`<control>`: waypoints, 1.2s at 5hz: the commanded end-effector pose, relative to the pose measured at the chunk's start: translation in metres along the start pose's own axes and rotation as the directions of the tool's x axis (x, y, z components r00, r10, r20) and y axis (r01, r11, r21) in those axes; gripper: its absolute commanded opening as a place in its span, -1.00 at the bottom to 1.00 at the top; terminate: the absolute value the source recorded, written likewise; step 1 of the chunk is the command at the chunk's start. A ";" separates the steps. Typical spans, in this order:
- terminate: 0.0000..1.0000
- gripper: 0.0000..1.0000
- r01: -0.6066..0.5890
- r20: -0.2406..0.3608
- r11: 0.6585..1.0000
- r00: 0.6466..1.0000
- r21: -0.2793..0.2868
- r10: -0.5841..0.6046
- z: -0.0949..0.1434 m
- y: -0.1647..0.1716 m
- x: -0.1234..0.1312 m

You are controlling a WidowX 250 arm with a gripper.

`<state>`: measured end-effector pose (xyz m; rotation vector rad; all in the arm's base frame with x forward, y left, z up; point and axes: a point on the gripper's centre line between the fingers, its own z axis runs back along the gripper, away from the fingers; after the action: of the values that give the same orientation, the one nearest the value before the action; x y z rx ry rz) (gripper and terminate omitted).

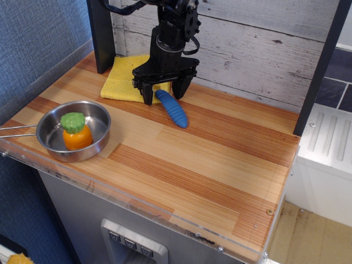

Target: Put the fork on top of the napkin.

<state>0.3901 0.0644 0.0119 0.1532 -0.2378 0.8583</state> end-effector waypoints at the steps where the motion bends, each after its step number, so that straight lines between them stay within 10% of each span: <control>1: -1.00 1.00 0.026 0.061 0.996 0.998 -0.090 -0.021 0.037 0.007 0.010; 6: -1.00 1.00 -0.026 0.170 0.953 0.982 -0.301 0.080 0.115 0.031 0.014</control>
<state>0.3703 0.0660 0.1083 -0.0422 -0.4738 0.8479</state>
